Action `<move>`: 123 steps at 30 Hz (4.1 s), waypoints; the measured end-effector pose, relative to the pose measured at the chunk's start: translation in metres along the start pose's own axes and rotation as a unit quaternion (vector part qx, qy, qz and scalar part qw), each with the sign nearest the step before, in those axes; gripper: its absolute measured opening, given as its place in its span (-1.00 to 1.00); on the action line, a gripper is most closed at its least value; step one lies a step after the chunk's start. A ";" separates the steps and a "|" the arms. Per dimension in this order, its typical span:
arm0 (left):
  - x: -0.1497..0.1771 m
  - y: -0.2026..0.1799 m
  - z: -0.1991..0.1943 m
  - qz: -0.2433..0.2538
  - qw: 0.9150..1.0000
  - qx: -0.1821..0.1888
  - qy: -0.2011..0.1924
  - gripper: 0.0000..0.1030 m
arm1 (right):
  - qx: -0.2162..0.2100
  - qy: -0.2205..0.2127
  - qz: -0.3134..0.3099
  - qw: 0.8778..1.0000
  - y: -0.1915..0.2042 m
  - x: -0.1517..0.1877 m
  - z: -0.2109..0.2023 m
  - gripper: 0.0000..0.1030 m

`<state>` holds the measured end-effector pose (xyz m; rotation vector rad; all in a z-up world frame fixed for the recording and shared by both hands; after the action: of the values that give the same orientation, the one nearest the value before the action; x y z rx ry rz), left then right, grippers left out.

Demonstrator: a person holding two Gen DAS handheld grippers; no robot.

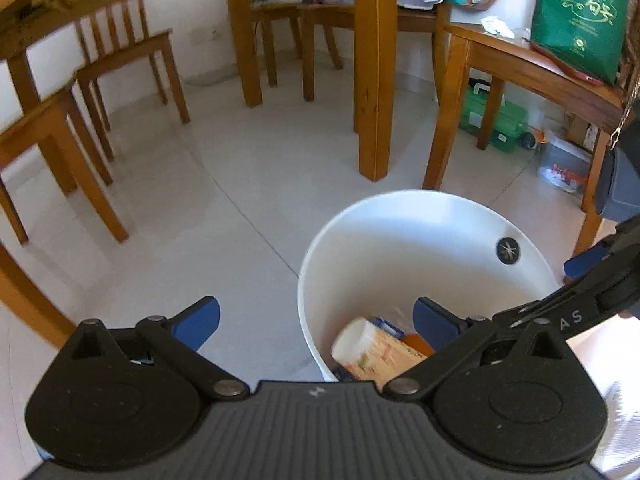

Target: Collect trash

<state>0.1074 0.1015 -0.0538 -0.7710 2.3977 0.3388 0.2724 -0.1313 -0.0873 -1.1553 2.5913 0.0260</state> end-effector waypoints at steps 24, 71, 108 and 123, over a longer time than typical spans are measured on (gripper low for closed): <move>0.029 -0.019 -0.070 -0.048 0.991 -0.005 0.125 0.98 | 0.038 -0.012 0.079 0.996 -0.002 0.066 -0.092 1.00; 0.026 -0.023 -0.066 -0.076 0.987 -0.025 0.142 0.98 | 0.009 0.000 0.109 0.994 -0.008 0.064 -0.093 1.00; 0.025 -0.028 -0.066 -0.084 0.986 -0.023 0.144 0.98 | 0.001 0.002 0.122 0.993 -0.009 0.062 -0.092 1.00; 0.025 -0.029 -0.067 -0.086 0.985 -0.024 0.146 0.98 | 0.000 0.000 0.126 0.992 -0.011 0.062 -0.093 1.00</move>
<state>0.0775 0.0401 -0.0182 -1.1078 2.5757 0.2267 0.2172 -0.1963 -0.0148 -0.8219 2.7197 0.0805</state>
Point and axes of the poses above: each gripper's, at about its wrist camera, not at the fingertips, and z roughly the way its jaws point, y to its left, x to its underside, the point moved 6 cm from there along z, roughly the way its jaws point, and after that the axes turned 4 degrees about y, right-handed, at the moved point
